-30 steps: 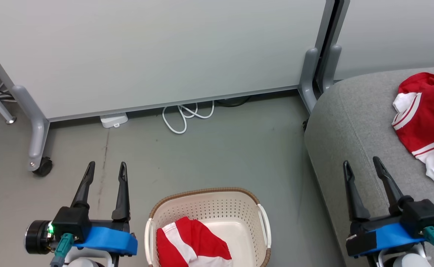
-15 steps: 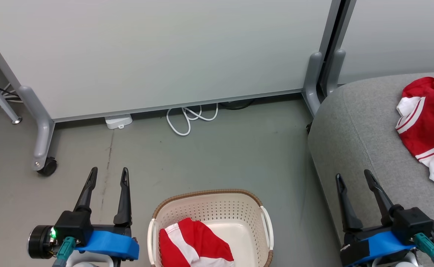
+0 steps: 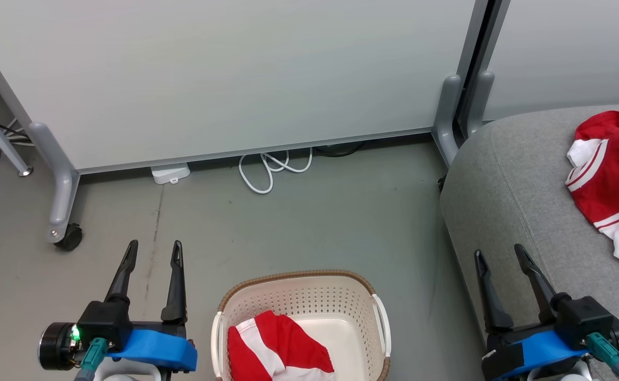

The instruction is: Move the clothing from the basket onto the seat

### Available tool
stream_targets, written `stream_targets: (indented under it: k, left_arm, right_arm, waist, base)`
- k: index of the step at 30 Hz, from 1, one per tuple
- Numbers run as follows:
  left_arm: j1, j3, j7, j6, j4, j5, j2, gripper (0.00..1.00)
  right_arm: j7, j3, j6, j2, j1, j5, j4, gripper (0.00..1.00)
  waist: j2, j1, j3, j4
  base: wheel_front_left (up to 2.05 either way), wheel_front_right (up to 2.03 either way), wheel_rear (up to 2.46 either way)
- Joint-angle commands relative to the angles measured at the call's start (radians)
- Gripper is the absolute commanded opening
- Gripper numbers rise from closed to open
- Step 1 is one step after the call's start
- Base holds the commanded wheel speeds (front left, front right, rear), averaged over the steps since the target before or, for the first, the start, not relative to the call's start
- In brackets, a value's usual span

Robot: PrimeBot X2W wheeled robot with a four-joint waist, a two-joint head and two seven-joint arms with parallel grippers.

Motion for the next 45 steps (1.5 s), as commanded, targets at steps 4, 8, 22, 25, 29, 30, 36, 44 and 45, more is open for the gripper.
stream_targets:
  k: [4,8,22,25,29,30,36,44,45]
  left_arm:
    - [-0.032,-0.004,-0.003,-0.007,0.017,0.008,0.001,1.0]
    - [-0.078,-0.027,-0.003,-0.011,0.055,0.004,0.02,1.0]
    - [-0.4,-0.32,-0.003,-0.011,0.311,-0.034,0.154,1.0]
    - [-0.476,-0.411,-0.003,-0.011,0.385,-0.051,0.18,1.0]
    - [-0.58,-0.535,0.0,-0.011,0.505,-0.072,0.201,1.0]
    - [-0.605,-0.57,0.001,-0.011,0.534,-0.074,0.204,1.0]
    - [-0.724,-0.787,0.064,-0.011,0.69,-0.101,0.219,1.0]
    - [-0.828,-1.051,0.177,-0.011,0.812,-0.188,0.231,1.0]
    - [-0.839,-1.086,0.198,-0.011,0.821,-0.2,0.233,1.0]
  right_arm:
    - [0.0,0.004,0.0,0.003,-0.012,0.003,-0.001,1.0]
    - [0.0,0.013,0.0,0.002,-0.036,-0.003,-0.01,1.0]
    - [0.0,0.056,0.0,-0.009,-0.221,-0.013,-0.072,1.0]
    - [0.0,0.06,0.0,-0.01,-0.261,-0.014,-0.085,1.0]
    - [0.001,0.06,0.0,-0.01,-0.304,-0.014,-0.101,1.0]
    - [0.001,0.06,0.0,-0.01,-0.312,-0.014,-0.104,1.0]
    - [0.001,0.064,0.0,-0.008,-0.361,-0.011,-0.12,1.0]
    - [0.0,0.076,0.0,-0.003,-0.417,-0.011,-0.147,1.0]
    - [0.001,0.076,0.0,-0.003,-0.423,-0.01,-0.151,1.0]
  waist:
    - [-0.0001,0.0,0.012,-0.001]
    - [-0.0001,0.0,0.036,-0.012]
    - [-0.0001,0.0,0.285,-0.132]
    - [-0.0001,0.0,0.343,-0.155]
    - [-0.0001,0.0,0.414,-0.18]
    - [-0.0001,0.0,0.431,-0.186]
    - [-0.0001,0.0,0.531,-0.212]
    - [-0.0001,0.0,0.659,-0.239]
    - [-0.0001,0.0,0.675,-0.241]
  base:
    - [0.0,0.0,0.0]
    - [0.0,0.0,0.0]
    - [0.0,0.0,0.0]
    - [0.0,0.0,0.0]
    - [0.0,0.0,0.0]
    - [0.0,0.0,0.0]
    - [0.0,0.0,0.0]
    - [0.0,0.0,0.0]
    - [0.0,0.0,0.0]
